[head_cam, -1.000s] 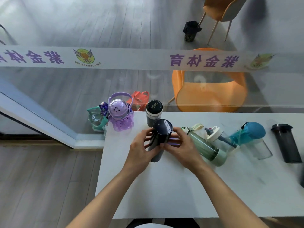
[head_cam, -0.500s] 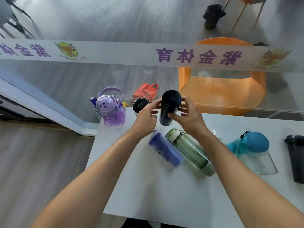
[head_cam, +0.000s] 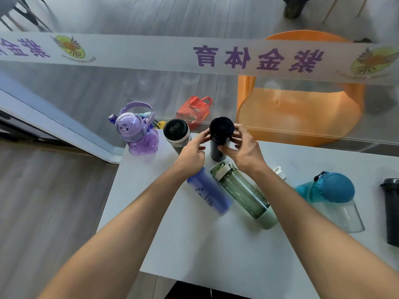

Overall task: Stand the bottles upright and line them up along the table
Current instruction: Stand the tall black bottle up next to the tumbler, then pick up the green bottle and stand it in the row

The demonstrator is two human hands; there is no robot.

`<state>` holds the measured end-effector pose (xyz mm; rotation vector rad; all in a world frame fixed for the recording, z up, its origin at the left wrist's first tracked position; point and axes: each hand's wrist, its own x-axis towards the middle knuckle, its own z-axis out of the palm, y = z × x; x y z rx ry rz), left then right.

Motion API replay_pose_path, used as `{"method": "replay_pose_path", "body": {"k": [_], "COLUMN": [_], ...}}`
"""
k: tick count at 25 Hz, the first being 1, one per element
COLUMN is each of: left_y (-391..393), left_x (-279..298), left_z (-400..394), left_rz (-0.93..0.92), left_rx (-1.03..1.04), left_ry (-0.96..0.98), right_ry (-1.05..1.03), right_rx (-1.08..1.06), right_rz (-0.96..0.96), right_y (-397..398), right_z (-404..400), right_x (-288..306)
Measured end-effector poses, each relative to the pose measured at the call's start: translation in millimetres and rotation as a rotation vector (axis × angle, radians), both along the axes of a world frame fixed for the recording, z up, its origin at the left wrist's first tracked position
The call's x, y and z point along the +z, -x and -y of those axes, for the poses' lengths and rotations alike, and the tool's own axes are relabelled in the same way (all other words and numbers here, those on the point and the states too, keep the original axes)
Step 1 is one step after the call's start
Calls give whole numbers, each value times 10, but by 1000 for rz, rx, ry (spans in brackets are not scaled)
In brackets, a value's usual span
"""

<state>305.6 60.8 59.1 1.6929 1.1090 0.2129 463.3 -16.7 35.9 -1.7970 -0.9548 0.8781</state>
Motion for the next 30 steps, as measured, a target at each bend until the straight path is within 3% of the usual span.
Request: {"method": "replay_pose_path", "body": {"k": [10,16,22,27,30], "left_y": [70,257,228,-97,-205], "left_x": [-117,-170,-257,-360,-428], "left_z": [-146,166,805,1083,1186], "left_rz": [-40,-15,-46,-108,-257], "left_rx": [-69,74,-192,-474,-578], "left_ry": [53,8,-22,-240,-342], "right_ry": [39,155,256,290,266], "right_rx": [-82,-152,-309,-459,-488], "right_rz": [57,123,178,186,190], "right_y": [131,201,424,347,219], "right_z": [-90,360,1365,1965,2087], "right_x": [22,83,-12,-45,-85]}}
